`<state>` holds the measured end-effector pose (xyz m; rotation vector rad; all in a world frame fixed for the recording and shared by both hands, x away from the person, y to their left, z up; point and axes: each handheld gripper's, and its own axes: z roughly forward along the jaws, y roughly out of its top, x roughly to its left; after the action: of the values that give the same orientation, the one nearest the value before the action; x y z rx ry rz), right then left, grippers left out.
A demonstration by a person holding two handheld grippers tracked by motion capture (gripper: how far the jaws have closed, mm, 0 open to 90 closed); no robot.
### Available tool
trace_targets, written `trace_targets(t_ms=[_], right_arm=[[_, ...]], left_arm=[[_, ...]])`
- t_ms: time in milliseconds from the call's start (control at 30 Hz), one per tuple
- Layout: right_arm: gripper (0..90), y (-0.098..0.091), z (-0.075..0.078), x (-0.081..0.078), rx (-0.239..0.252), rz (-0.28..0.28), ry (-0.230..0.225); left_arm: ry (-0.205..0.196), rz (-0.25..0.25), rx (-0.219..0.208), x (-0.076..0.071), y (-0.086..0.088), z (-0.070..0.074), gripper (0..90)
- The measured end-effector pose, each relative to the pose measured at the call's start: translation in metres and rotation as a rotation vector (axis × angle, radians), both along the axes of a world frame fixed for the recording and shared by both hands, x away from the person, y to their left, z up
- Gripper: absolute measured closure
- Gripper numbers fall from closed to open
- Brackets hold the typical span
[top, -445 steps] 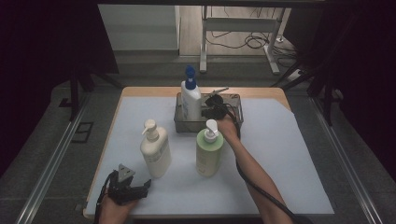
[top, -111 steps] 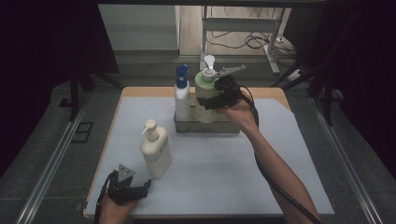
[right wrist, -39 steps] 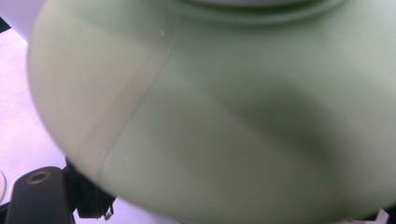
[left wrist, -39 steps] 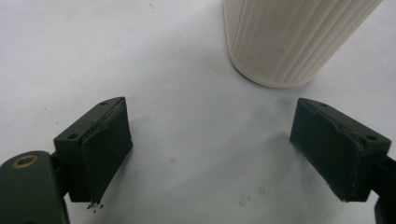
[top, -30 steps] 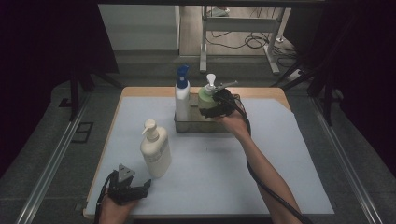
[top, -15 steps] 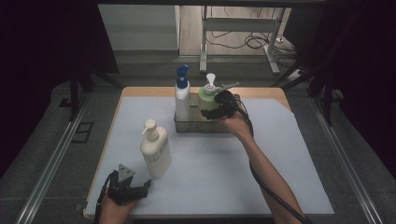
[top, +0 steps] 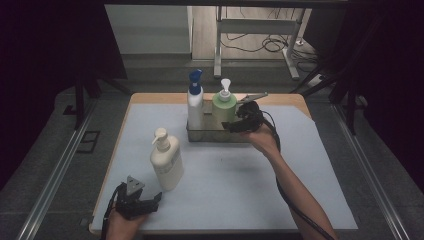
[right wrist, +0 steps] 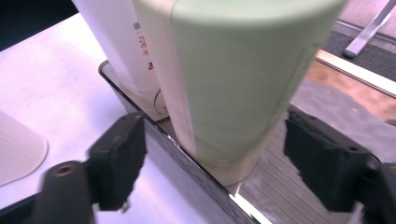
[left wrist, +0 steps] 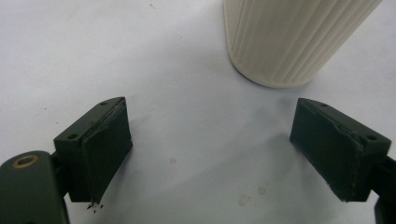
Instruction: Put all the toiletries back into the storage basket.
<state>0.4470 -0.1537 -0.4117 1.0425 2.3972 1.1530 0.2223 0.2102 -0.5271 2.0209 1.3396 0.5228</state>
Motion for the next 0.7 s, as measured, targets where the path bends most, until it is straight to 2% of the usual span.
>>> trace_targets(t_ms=[100,333,533,700], right_arm=[[31.5,-0.006,0.001,-0.004,-0.002,0.005,-0.005],[52.4,-0.024,0.000,-0.006,0.016,-0.038,0.001],[75.6,-0.030,-0.005,0.001,-0.005,-0.068,-0.006],[88.4,-0.027,-0.015,0.011,-0.032,-0.105,0.005]], left_arm=[[0.000,0.000,0.000,0.000,0.000,0.000,12.0],[0.000,0.001,0.001,0.000,0.000,0.000,12.0],[0.000,0.000,0.001,0.000,0.000,0.000,12.0],[0.000,-0.001,0.001,0.000,0.000,0.000,12.0]])
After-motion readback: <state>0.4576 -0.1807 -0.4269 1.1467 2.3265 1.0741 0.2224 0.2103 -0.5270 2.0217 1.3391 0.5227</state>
